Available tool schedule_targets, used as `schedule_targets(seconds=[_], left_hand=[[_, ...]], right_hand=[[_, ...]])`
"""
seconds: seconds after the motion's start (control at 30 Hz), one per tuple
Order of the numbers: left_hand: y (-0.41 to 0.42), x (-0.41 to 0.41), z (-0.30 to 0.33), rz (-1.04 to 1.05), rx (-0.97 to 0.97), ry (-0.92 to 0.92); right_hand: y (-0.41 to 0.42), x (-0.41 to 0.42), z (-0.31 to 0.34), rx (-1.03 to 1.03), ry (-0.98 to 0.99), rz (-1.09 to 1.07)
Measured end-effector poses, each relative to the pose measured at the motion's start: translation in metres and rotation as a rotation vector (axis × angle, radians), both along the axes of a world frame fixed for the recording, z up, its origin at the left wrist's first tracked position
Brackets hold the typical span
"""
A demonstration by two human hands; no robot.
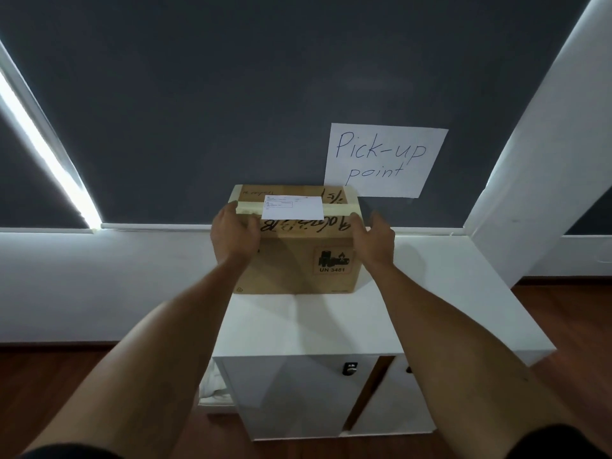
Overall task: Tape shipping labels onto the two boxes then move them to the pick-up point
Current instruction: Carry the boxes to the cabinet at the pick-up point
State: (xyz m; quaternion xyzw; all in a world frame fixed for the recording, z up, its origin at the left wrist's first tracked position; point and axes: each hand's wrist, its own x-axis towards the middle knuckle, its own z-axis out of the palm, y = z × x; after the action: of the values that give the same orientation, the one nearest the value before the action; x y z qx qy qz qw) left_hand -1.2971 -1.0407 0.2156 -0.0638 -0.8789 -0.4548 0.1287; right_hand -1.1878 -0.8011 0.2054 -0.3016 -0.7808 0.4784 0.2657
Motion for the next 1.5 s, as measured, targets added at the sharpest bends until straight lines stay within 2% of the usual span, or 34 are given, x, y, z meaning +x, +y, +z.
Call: schedule_targets(seconds=[0.17,0.33,0.7,0.9,1.3,1.5], left_hand=[[0.016,0.022,0.008,-0.064,-0.004,-0.026],[0.055,0.057,0.014,-0.239,0.022,-0.037],[0.209,0.179,0.015,-0.656,0.006,-0.076],[0.321,0.3,0.017,-0.905,0.056,-0.073],[0.508,0.609,0.021,-1.311,0.093,-0.154],[0.563,0.754,0.018,-1.474,0.089,-0.154]], right_hand=[[0.001,0.022,0.011,0.063,-0.007,-0.041],[0.017,0.063,0.012,0.076,-0.033,-0.106],[0.104,0.235,0.019,0.066,-0.04,-0.435],[0.177,0.383,0.022,0.082,-0.09,-0.673],[0.282,0.714,0.015,0.091,-0.189,-1.099],[0.29,0.853,0.019,0.035,-0.089,-1.262]])
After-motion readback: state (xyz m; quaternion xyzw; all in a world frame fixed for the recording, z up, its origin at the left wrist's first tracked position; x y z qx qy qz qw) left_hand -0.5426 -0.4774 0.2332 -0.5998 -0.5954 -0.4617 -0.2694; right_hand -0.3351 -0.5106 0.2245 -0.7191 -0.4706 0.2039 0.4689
